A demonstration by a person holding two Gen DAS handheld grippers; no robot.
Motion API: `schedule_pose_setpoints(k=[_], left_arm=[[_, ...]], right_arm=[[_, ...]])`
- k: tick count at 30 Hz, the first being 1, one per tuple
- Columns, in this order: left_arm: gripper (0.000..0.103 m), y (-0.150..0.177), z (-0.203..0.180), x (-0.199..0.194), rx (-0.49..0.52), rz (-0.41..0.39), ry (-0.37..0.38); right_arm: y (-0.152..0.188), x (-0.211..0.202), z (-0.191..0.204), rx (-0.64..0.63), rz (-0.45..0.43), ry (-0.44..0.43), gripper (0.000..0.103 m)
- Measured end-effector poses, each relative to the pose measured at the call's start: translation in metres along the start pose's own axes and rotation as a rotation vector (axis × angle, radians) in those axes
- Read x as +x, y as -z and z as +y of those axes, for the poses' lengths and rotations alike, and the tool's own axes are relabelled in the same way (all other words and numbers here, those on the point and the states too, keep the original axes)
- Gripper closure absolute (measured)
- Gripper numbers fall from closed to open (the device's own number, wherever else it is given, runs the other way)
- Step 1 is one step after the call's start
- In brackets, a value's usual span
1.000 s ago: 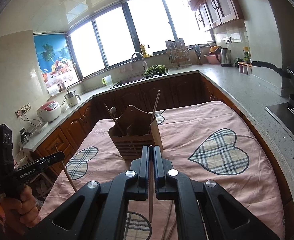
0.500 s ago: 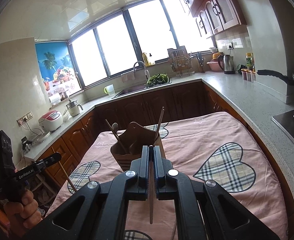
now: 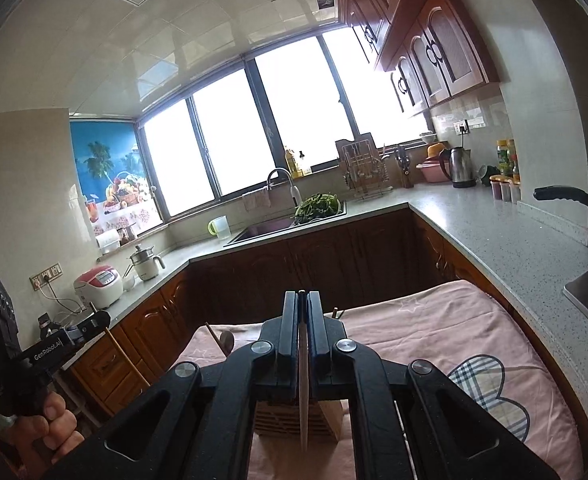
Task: Organize utensils
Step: 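Lower the wooden chopstick into the holder and open the left tool while the right tool releases its metal chopsticks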
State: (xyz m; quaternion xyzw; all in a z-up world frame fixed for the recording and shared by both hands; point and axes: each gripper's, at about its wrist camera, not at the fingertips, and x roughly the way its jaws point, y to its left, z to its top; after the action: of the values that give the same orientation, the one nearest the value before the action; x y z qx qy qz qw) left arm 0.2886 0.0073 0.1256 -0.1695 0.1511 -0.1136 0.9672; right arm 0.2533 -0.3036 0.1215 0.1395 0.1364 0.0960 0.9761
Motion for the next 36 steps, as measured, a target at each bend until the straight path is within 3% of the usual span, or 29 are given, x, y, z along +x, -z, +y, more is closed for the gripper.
schedule_pose_setpoints(k=[6,11,20,26,29,36], left_arm=[[0.098,-0.015,0.006,0.031,-0.034,-0.057,-0.029],[0.098,-0.005,0.012,0.062,-0.049,-0.062,-0.064],[0.098,0.041,0.026,0.109,-0.066,0.046,-0.098],[0.097,0.062,0.022,0.129,-0.020,0.133,-0.095],[0.097,0.066,0.015,0.130,0.023,0.146,-0.104],[0.097,0.067,0.013,0.130,0.021,0.162,-0.100]], right_arm=[[-0.012,0.031,-0.001,0.018,-0.049,-0.010,0.099],[-0.002,0.058,-0.004,0.029,-0.053,0.009,0.099],[0.034,0.098,-0.020,0.062,0.017,0.037,0.099],[0.051,0.113,-0.026,0.086,0.073,0.036,0.099],[0.057,0.117,-0.026,0.091,0.091,0.035,0.099],[0.054,0.117,-0.029,0.096,0.104,0.036,0.098]])
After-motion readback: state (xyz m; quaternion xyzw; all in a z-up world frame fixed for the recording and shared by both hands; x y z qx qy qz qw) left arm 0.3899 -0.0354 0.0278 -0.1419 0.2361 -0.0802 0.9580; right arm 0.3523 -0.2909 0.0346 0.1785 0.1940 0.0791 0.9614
